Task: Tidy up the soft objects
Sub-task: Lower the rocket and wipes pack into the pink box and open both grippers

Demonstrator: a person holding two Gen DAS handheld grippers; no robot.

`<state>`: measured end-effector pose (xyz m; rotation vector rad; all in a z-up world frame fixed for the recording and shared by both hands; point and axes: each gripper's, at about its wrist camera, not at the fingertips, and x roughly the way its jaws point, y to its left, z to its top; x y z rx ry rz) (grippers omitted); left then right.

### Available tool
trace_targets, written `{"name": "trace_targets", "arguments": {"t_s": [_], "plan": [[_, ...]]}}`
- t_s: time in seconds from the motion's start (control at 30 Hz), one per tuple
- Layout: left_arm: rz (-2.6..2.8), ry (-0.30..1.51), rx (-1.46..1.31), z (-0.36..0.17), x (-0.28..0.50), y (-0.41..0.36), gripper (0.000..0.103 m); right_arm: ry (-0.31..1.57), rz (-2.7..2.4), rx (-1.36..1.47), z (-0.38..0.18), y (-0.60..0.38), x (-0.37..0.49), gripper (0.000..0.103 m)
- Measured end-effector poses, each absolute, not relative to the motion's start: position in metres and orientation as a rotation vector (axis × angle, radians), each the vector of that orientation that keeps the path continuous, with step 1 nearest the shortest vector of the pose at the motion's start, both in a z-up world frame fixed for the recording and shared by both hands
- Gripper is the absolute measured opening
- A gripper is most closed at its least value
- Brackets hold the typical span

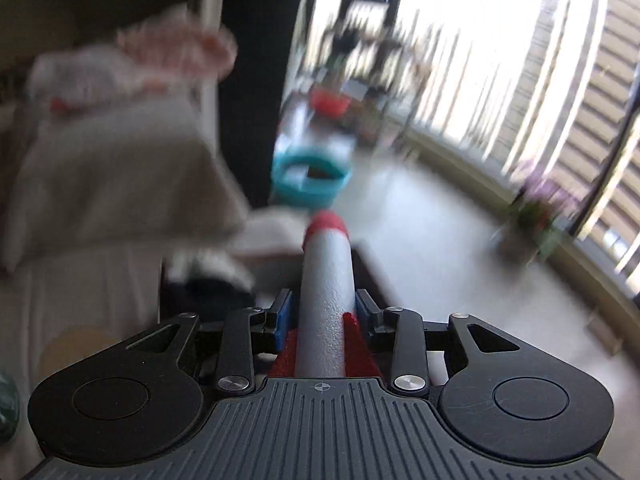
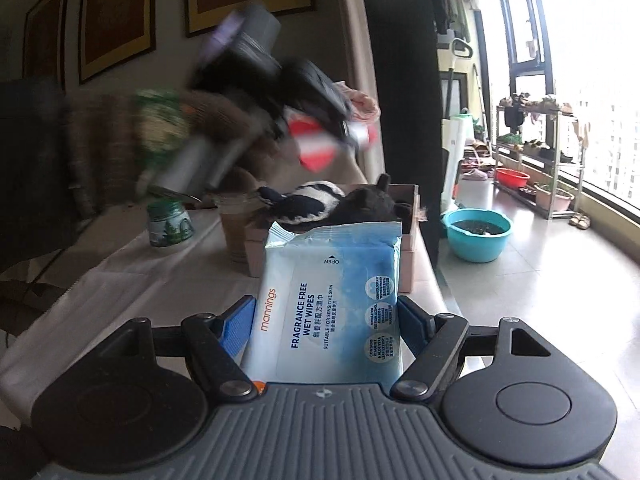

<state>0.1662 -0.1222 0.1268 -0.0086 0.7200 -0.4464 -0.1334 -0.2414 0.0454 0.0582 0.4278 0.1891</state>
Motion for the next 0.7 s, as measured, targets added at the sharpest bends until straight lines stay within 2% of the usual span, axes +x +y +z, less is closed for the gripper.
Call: {"name": "trace_targets", "arguments": {"t_s": [0.17, 0.37, 0.5, 0.6, 0.7], "plan": [[-0.382, 0.853, 0.050, 0.090, 0.197, -0.126, 0.040, 0.449, 0.180, 0.055, 0.035, -0.251, -0.129, 0.075], [-0.490, 0.720, -0.093, 0.146, 0.184, -0.099, 0.040, 0.471, 0.200, 0.099, 0.034, -0.257, -0.112, 0.075], [-0.555, 0.763, -0.138, 0.157, 0.167, -0.086, 0.034, 0.411, 0.199, 0.102, 0.062, -0.269, -0.101, 0.075], [-0.583, 0.841, -0.090, 0.135, 0.159, -0.088, 0.031, 0.365, 0.179, 0.094, 0.096, -0.281, -0.073, 0.075], [-0.531, 0.821, -0.027, 0.115, 0.151, -0.086, 0.031, 0.387, 0.168, 0.122, 0.135, -0.290, -0.018, 0.075]]}}
